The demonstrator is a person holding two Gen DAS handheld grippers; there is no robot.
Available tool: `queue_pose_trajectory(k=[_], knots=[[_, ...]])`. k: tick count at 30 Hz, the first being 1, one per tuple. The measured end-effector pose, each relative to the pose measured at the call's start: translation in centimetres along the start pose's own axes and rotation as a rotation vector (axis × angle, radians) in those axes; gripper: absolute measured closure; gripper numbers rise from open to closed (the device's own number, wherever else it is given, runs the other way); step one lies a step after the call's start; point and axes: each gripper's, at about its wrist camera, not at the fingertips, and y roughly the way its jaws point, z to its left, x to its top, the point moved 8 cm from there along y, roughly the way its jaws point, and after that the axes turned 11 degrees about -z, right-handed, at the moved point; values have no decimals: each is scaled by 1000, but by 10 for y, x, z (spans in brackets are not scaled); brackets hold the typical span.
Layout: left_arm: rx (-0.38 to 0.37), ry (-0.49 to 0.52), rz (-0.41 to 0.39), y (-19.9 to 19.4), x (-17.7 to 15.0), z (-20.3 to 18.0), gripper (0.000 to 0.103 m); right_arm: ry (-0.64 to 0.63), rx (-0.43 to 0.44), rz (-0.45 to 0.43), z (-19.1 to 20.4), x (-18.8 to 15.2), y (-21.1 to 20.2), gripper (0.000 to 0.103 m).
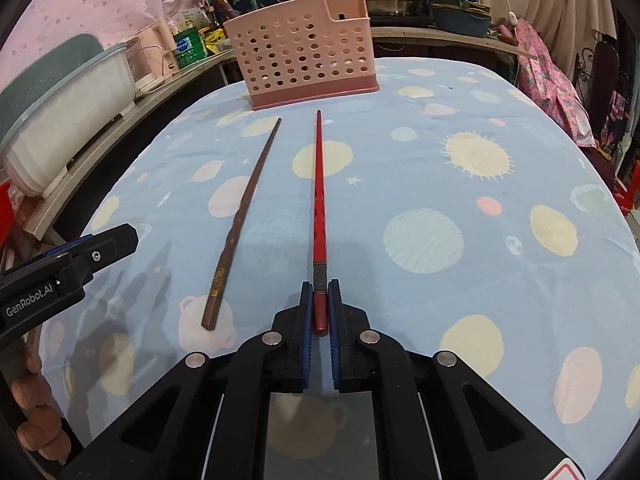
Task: Organize utensils
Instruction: 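Grasp the dark brown chopstick with the left tool while the right tool holds the red one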
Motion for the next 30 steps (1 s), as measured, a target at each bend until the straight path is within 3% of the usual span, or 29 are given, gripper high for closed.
queue_pose_trajectory(k=[4,17,30], knots=[[-29,6,13,0,-7,-13,28,18,-14,-5,-15,-4,-9,96],[-66,40,65,17,-27,-46,27,36,-13,-21,-25,-11,-18,96],[-33,78,66,25,-33,-51,48,42,-6,-25,-26,-12,-19,96]])
